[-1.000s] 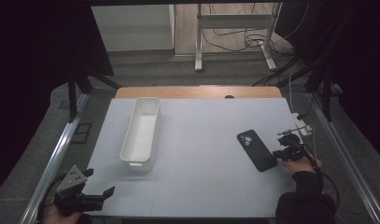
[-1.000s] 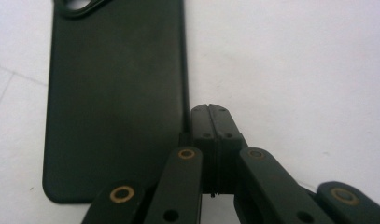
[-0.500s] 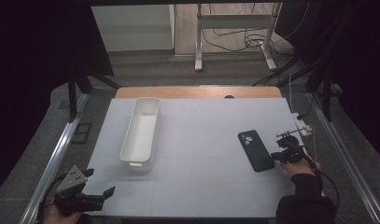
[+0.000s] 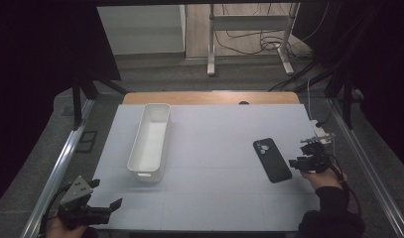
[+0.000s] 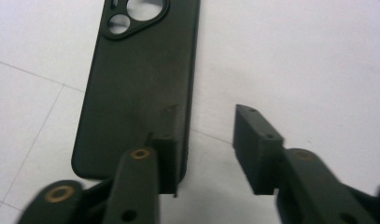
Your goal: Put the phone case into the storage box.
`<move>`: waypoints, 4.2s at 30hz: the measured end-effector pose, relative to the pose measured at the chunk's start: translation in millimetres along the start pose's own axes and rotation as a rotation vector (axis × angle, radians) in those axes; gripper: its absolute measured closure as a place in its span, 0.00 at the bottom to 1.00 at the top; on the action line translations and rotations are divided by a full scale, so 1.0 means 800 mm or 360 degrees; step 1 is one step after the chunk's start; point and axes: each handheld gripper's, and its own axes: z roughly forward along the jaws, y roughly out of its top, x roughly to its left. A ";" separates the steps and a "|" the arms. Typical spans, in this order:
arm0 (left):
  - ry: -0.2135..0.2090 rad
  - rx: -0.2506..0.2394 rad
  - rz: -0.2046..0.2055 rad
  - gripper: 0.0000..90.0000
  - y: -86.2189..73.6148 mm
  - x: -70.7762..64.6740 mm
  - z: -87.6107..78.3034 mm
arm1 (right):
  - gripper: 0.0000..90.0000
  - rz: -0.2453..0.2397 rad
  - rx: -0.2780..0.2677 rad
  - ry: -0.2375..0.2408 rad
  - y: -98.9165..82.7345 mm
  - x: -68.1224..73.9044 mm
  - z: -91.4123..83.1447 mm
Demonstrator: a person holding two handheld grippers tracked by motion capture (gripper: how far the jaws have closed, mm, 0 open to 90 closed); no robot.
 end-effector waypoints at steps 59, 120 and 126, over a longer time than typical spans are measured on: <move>-0.0074 -0.0020 -0.0022 0.04 -0.001 0.005 -0.001 | 0.00 -0.0158 0.0033 0.0050 0.038 0.065 0.047; -0.0072 0.0018 -0.0014 0.00 0.008 -0.001 0.003 | 0.16 -0.0171 -0.0030 0.0154 0.020 0.068 0.038; -0.0088 -0.0028 0.0007 0.00 0.017 -0.004 0.006 | 0.16 -0.0180 -0.0082 0.0176 0.019 0.070 0.028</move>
